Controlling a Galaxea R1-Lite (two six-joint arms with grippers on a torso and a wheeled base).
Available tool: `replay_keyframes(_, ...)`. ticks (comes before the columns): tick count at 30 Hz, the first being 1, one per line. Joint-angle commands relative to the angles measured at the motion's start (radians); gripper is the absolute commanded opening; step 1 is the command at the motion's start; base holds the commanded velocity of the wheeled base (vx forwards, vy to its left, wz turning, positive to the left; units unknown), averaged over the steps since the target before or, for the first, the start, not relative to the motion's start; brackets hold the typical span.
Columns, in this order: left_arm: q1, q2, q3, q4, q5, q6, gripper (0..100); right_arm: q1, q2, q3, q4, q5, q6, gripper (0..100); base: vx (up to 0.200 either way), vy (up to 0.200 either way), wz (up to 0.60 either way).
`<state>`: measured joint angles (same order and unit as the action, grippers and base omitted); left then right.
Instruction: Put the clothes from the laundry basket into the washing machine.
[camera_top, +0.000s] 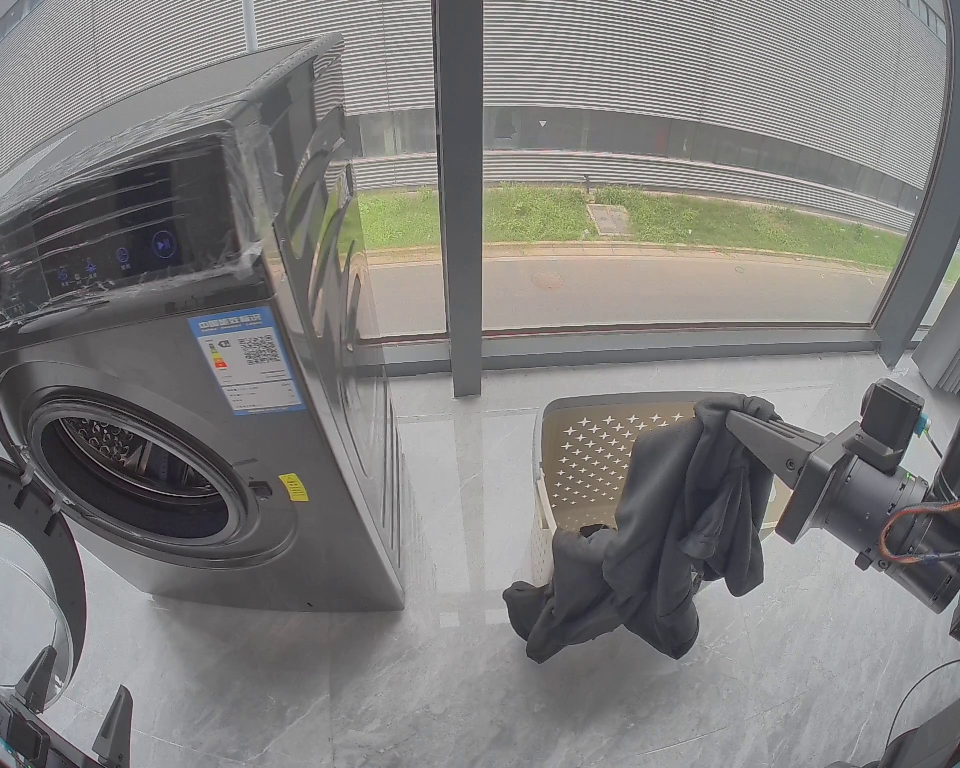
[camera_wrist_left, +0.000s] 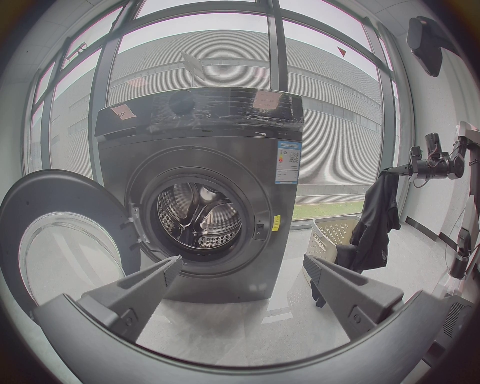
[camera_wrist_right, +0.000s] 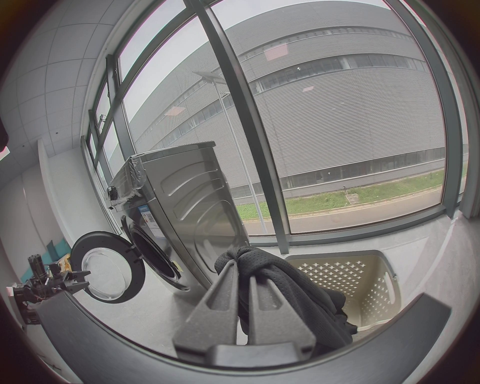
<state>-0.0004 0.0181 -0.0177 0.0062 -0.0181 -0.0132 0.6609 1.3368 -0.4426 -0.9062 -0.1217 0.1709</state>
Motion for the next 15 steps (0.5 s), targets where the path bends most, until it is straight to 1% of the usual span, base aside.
replay_keyframes(1,0.0,-0.017,0.015,0.0,0.001,-0.001,100,0.011,-0.004,-0.002,-0.002,0.002,0.001,0,0.0,0.2,0.0)
replay_keyframes(10,0.0,-0.017,0.015,0.0,0.001,-0.001,100,0.025,-0.005,-0.005,-0.037,0.01,0.002,0,0.0,0.2,0.0)
replay_keyframes(15,0.0,-0.017,0.015,0.0,0.001,-0.001,100,0.025,-0.005,-0.005,-0.037,0.01,0.002,0,0.0,0.0,0.0)
